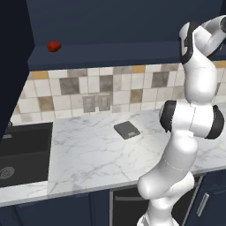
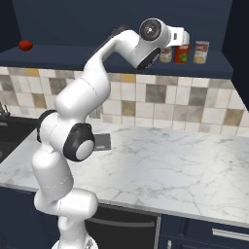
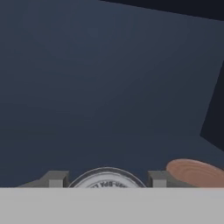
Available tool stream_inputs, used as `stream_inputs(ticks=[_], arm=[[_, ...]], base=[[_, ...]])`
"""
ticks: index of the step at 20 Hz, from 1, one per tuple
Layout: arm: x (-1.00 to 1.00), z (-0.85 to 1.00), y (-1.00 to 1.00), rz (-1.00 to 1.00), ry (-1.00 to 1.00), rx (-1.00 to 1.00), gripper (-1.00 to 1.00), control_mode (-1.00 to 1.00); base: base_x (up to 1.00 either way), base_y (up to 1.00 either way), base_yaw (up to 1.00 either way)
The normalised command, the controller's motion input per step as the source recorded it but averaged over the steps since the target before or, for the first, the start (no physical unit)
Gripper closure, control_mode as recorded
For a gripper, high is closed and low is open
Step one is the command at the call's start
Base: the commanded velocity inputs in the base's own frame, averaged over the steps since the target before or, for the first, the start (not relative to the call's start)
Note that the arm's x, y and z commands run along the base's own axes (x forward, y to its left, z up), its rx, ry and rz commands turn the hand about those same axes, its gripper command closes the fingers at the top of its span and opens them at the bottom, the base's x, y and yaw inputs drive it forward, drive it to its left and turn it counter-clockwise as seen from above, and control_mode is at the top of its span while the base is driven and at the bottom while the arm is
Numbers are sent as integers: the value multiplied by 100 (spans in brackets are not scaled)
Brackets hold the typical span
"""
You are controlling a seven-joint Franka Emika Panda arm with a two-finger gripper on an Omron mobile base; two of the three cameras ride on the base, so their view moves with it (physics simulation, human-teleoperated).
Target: Pick the cans from the counter and place them in their designated side in the cabinet.
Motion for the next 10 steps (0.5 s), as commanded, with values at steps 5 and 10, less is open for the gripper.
stream_inputs(ticks=[5,10], arm=[[8,-14,0,1,1,-3,-100,-100],[8,-2,-4,2,0,-2,-100,-100]], base=[[0,0,0],[0,0,0]])
